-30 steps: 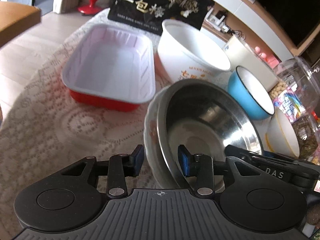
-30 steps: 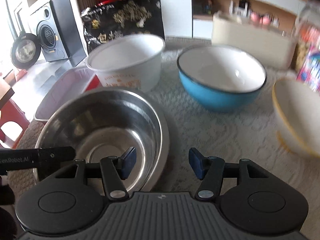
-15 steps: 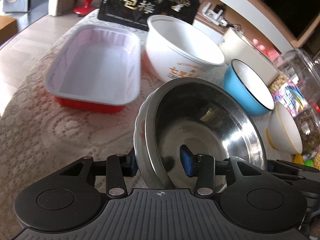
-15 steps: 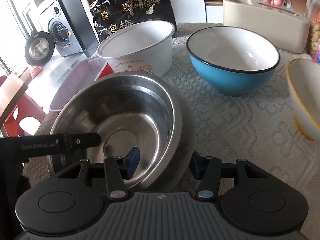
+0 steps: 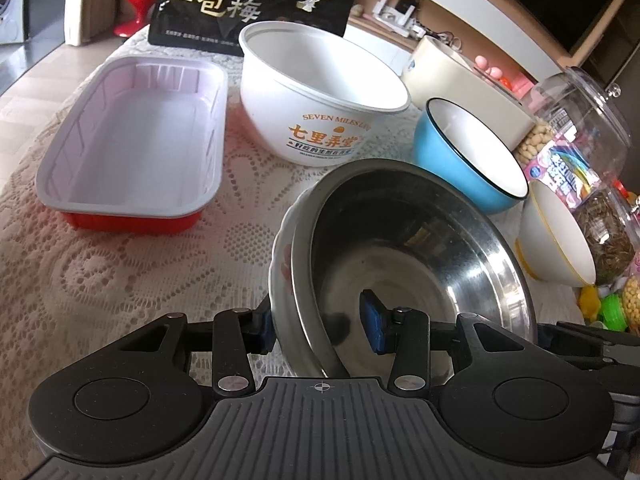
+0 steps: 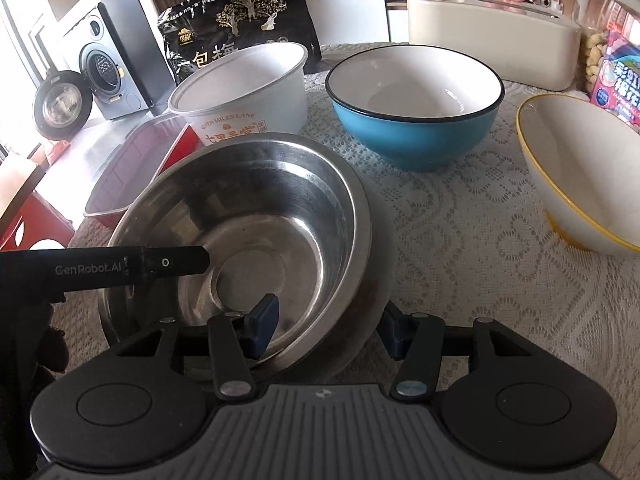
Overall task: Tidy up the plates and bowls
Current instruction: 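Open both grippers and move them to the yellow-rimmed cream bowl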
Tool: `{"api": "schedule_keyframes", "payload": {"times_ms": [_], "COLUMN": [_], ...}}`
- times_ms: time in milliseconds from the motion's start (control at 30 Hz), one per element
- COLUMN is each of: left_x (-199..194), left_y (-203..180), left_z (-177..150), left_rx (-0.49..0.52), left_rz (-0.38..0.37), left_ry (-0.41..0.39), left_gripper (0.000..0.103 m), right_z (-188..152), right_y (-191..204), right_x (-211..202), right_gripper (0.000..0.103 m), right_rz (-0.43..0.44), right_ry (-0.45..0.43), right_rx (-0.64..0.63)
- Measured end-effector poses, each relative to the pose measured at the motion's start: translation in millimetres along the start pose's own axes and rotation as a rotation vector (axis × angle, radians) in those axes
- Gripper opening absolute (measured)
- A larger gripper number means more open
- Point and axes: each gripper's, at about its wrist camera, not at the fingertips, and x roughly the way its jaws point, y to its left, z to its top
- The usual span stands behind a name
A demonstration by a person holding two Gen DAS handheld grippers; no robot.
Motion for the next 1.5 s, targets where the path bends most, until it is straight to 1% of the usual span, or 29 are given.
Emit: {"api": "schedule_keyframes", "payload": {"times_ms": [167, 267, 367, 433, 500, 567, 633, 767, 867, 967, 1000, 1067, 1133, 1233, 1367, 1433, 1500], "left_x": [-2, -8, -21, -32, -41, -52, -60, -66, -59, -46, -41, -25, -10, 14, 49, 63, 76], "left_y": [0, -2, -7, -10, -15, -25, -38, -71, -102, -130, -138, -153, -168, -187, -208, -216, -222], "left_z": [0, 1, 5, 8, 12, 15, 18, 25, 27, 26, 25, 24, 23, 24, 30, 34, 37], "left_rx": [-0.007, 0.004, 0.026, 0.022, 0.014, 0.011, 0.018, 0.05, 0.088, 0.108, 0.109, 0.102, 0.092, 0.092, 0.104, 0.107, 0.117], "left_rz": [0.008, 0.032, 0.087, 0.124, 0.142, 0.14, 0.119, 0.051, -0.008, -0.062, -0.074, -0.096, -0.112, -0.11, -0.063, -0.051, -0.035], "left_ry": [-0.001, -0.025, -0.075, -0.118, -0.161, -0.205, -0.238, -0.258, -0.231, -0.203, -0.195, -0.175, -0.145, -0.091, -0.049, -0.04, -0.032], "left_gripper": [0.044, 0.043, 0.042, 0.042, 0.042, 0.042, 0.042, 0.042, 0.042, 0.042, 0.042, 0.042, 0.042, 0.042, 0.042, 0.042, 0.042], "right_z": [-1, -1, -1, -1, 0, 2, 4, 5, 4, 1, 1, -2, -4, -7, 5, 12, 23], "right_y": [0, -1, -1, -1, -5, -11, -19, -43, -68, -94, -103, -119, -139, -170, -199, -209, -221], "right_x": [0, -1, -7, -15, -22, -31, -41, -63, -81, -97, -102, -109, -111, -109, -94, -85, -74], "right_gripper": [0.054, 0.054, 0.054, 0.054, 0.054, 0.054, 0.054, 0.055, 0.055, 0.055, 0.056, 0.06, 0.06, 0.06, 0.06, 0.06, 0.06], "right_rz": [0.0, 0.003, -0.02, -0.042, -0.048, -0.05, -0.058, -0.085, -0.108, -0.151, -0.168, -0.202, -0.236, -0.266, -0.283, -0.282, -0.251], "right_ry": [-0.001, -0.005, -0.046, -0.086, -0.115, -0.144, -0.18, -0.257, -0.303, -0.336, -0.346, -0.363, -0.375, -0.369, -0.321, -0.299, -0.295], "right_rx": [-0.004, -0.004, -0.019, -0.036, -0.044, -0.042, -0.036, -0.01, 0.022, 0.054, 0.066, 0.087, 0.122, 0.187, 0.217, 0.22, 0.22]}}
